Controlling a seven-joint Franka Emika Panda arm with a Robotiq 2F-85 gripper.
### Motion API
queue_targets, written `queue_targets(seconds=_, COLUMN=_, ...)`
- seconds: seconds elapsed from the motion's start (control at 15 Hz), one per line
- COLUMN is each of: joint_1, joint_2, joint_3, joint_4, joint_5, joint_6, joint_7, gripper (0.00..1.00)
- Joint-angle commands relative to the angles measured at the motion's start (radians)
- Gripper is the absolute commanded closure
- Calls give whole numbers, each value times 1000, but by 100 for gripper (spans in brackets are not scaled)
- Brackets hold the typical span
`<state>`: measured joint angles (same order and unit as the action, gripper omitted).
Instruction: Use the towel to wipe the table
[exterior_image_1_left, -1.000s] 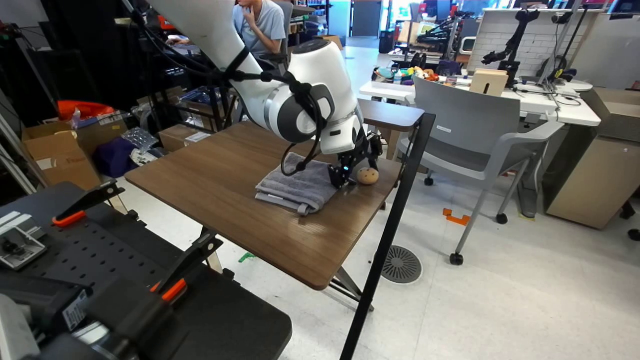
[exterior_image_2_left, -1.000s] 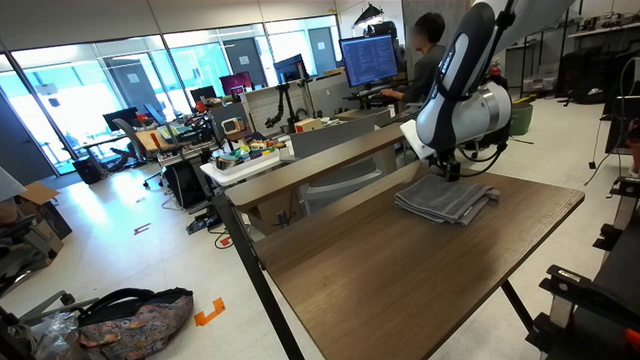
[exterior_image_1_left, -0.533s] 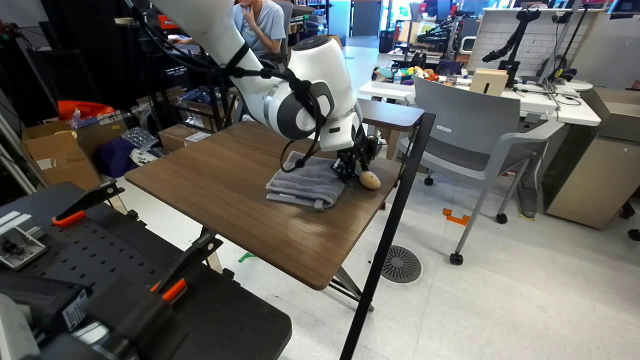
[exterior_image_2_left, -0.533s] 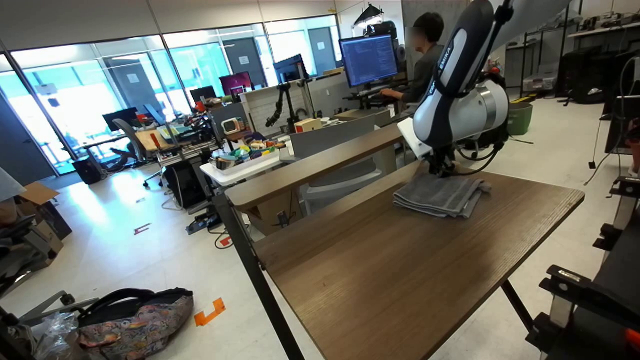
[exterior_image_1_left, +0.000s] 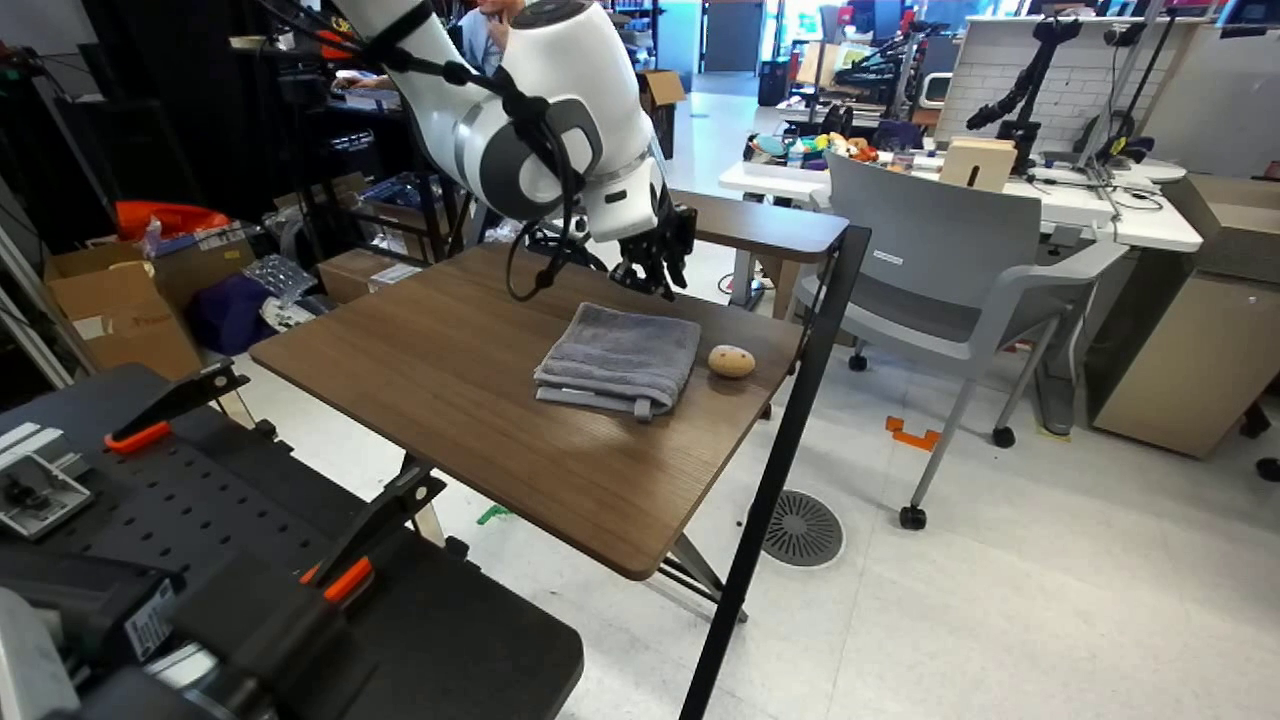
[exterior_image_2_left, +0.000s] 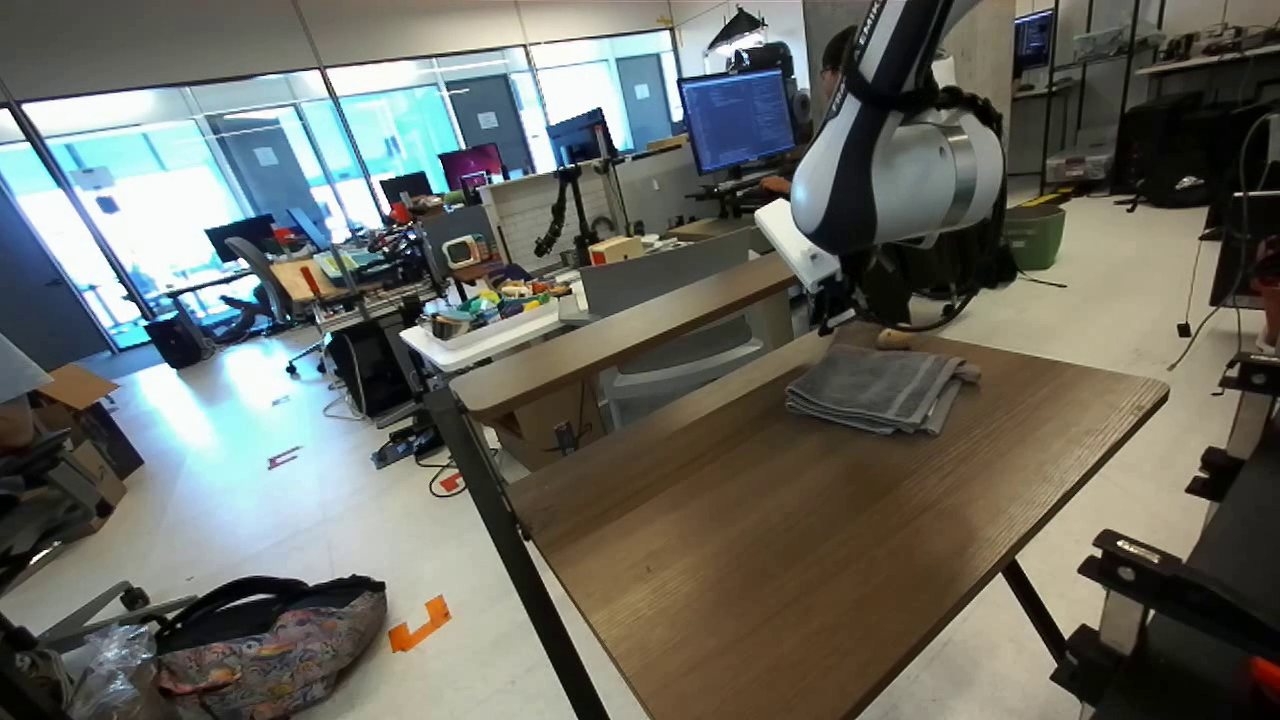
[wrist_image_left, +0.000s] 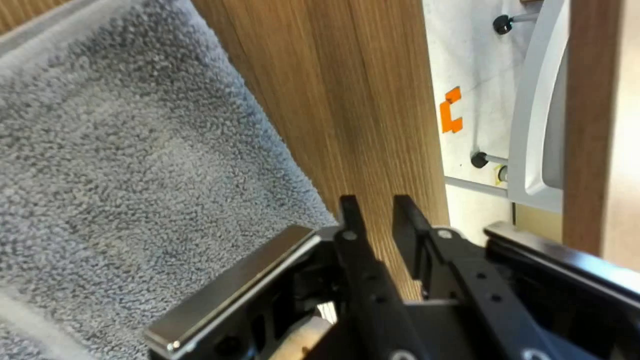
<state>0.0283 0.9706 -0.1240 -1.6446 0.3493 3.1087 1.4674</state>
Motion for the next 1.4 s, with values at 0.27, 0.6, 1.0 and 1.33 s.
queue_targets(seconds=0.27, joint_1=18, joint_2=-164, joint_3=-79, joint_4=-188, joint_5=17, joint_6=-19, joint_7=-33, gripper=16)
queue_targets(seconds=0.6, joint_1=44, joint_2=-135, joint_3=-189, joint_4=-175, joint_5=7, joint_6=-76, joint_7=12, gripper=0)
queue_targets(seconds=1.0, joint_1=54, joint_2=-76, joint_3=-203, joint_4=-133, joint_5=-10, joint_6=-144, joint_7=41, gripper=0)
queue_targets(seconds=1.33, joint_1=50, joint_2=-11, joint_3=-203, joint_4=-73, joint_5=-9, joint_6=-174, joint_7=95, gripper=0)
